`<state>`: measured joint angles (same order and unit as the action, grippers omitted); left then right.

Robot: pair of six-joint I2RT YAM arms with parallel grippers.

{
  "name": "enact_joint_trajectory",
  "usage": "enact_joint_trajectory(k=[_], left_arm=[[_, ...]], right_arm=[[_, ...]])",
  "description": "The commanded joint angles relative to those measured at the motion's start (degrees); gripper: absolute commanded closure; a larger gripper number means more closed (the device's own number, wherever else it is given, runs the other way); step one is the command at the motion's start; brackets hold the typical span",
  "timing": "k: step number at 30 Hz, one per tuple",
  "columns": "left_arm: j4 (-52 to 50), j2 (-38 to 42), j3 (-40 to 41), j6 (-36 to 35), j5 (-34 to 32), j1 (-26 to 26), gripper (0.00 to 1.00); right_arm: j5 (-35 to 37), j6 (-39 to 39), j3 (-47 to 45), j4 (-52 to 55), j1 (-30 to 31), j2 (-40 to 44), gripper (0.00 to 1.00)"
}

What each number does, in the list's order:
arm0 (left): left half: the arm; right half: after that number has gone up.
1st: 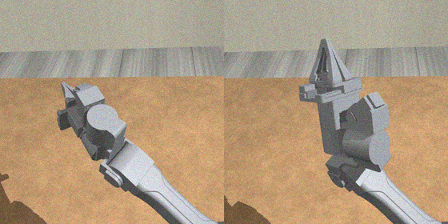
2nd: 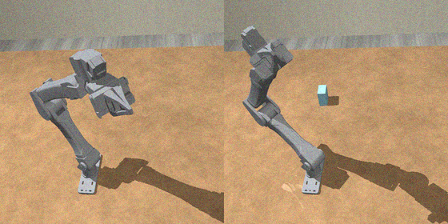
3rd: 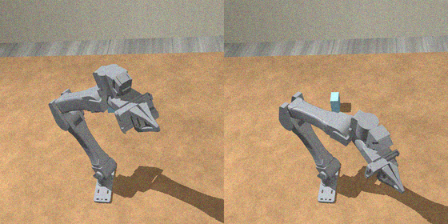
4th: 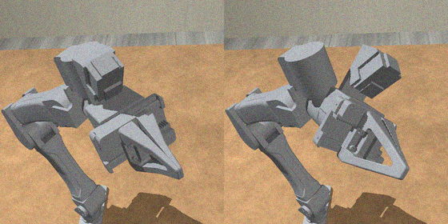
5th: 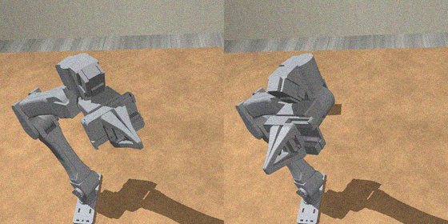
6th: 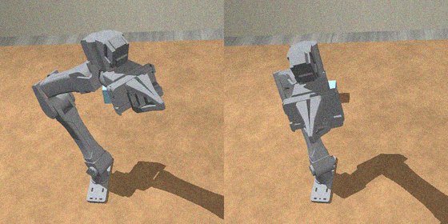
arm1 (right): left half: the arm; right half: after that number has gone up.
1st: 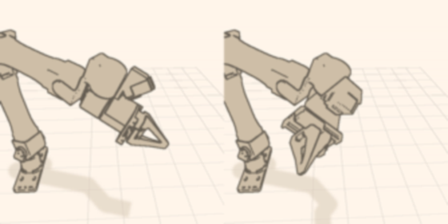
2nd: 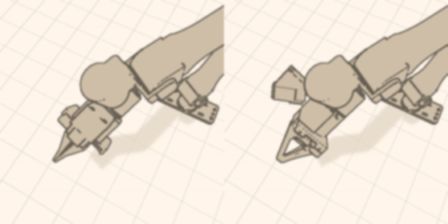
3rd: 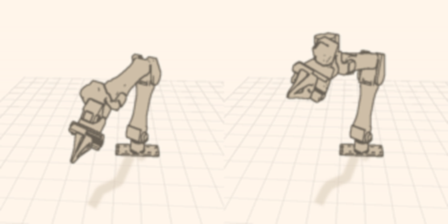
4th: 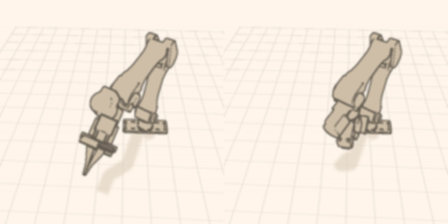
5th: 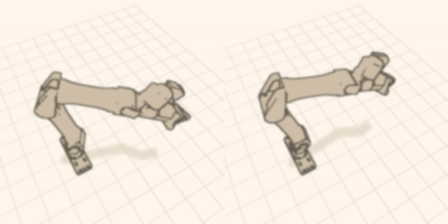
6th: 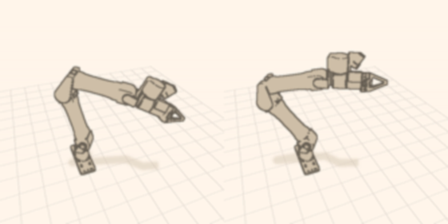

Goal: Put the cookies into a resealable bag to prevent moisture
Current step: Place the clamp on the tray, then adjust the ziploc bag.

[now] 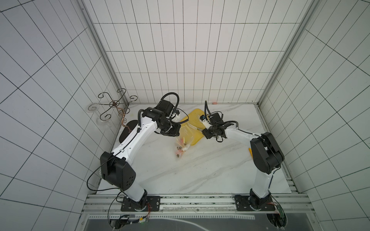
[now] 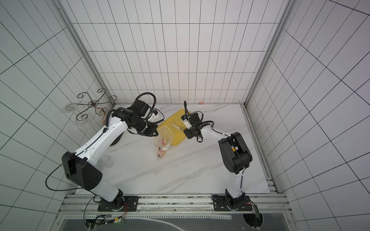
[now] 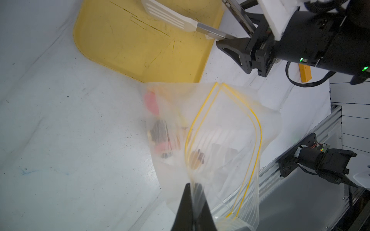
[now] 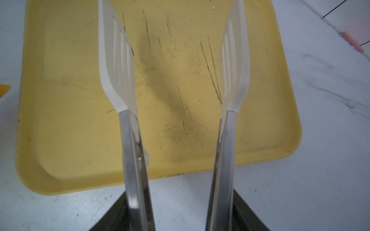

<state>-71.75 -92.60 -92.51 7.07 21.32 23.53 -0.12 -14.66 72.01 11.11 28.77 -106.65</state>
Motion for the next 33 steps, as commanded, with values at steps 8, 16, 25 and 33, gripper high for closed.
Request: enact_joint_trajectory(k=[8, 16, 25, 33], left_arm=[[1.0, -2.3, -2.9, -2.6, 0.7, 0.0, 1.00], [1.1, -2.7, -2.8, -2.8, 0.7, -0.2, 1.00], [0.0, -4.4, -5.0, -6.6, -3.0, -0.9, 1.00], [0.4, -5.3, -5.7, -14.8, 5.3, -0.8, 1.00]], right_arm=[[-6.1, -0.3, -4.4, -4.5, 0.0, 4.6, 0.25], [-6.3, -0.4, -5.0, -4.5, -0.2, 5.8, 0.19], [-14.7, -14.5, -19.6, -14.4, 2.2, 28.4, 0.25], [-13.6, -33.1, -21.9, -8.5, 11.7, 36.3, 0.29]])
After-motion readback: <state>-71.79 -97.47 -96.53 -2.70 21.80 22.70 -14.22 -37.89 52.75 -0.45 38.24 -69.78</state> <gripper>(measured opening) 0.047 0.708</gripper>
